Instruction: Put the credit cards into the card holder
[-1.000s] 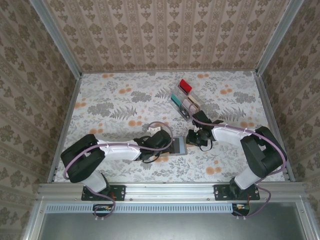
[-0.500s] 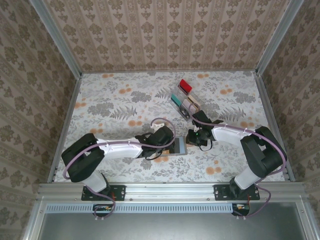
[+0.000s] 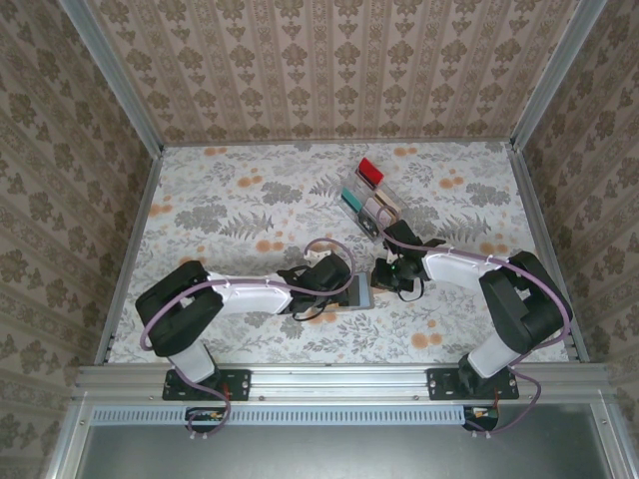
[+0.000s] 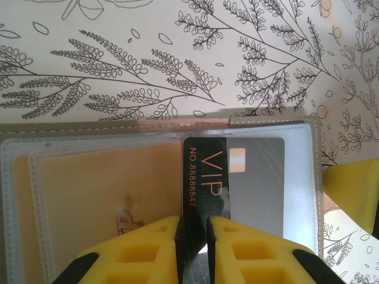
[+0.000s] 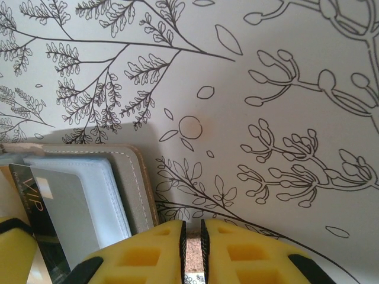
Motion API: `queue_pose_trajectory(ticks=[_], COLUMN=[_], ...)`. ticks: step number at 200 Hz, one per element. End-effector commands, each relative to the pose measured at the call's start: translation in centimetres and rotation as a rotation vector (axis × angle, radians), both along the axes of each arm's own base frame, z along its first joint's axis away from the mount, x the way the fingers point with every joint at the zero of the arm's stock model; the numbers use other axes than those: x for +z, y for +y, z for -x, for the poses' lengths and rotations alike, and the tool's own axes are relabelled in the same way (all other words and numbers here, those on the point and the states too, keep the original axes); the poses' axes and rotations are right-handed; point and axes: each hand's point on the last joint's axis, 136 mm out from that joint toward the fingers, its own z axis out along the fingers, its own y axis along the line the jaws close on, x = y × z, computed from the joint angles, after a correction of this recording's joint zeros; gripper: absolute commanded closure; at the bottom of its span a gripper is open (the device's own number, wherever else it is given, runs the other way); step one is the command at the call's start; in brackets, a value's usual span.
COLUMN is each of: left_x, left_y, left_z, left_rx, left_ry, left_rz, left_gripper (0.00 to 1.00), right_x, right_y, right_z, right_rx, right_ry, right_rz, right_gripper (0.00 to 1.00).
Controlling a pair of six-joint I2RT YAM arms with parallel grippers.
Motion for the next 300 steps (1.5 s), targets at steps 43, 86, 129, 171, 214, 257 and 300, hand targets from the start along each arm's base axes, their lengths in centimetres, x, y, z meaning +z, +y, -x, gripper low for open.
queue_pose_trajectory(ticks=[43, 86, 129, 171, 214, 257, 300], left_x=[-0.1, 0.3, 0.2, -0.1, 2.0, 5.3, 3.5], left_y=[-2.0, -3.2, -3.1, 0.4, 1.0, 2.2, 5.2], left_z=[0.3, 0.2, 0.3, 0.1, -0.2, -1.1, -2.0], left_rx=[-0.063, -0.094, -0.094, -0.003, -0.037, -0.029, 0.056], left_ry=[0.024, 0.020, 0.024, 0.018, -0.040, -0.074, 0.025], left_rz=[0.031, 0.071, 0.083, -0.031, -0.001, 0.019, 0.083], left_gripper=[0.80, 0.80, 0.78, 0.74, 0.64, 0.46, 0.36], right_x=[-0.7, -0.8, -0.7, -1.0, -0.8, 0.2, -0.2], right_y=[0.1, 0.0, 0.0, -0.8, -0.7, -0.1, -0.1], right_z=[0.5, 0.6, 0.5, 0.4, 0.4, -0.2, -0.1], right_rx=[0.011, 0.011, 0.010, -0.002, 0.006, 0.016, 0.016], right_ry=[0.035, 0.040, 0.036, 0.035, 0.031, 0.009, 0.024], right_rz=[-0.001, 0.001, 0.002, 0.048, 0.050, 0.020, 0.026], right_gripper=[0.82, 0.82, 0.82, 0.82, 0.82, 0.82, 0.82])
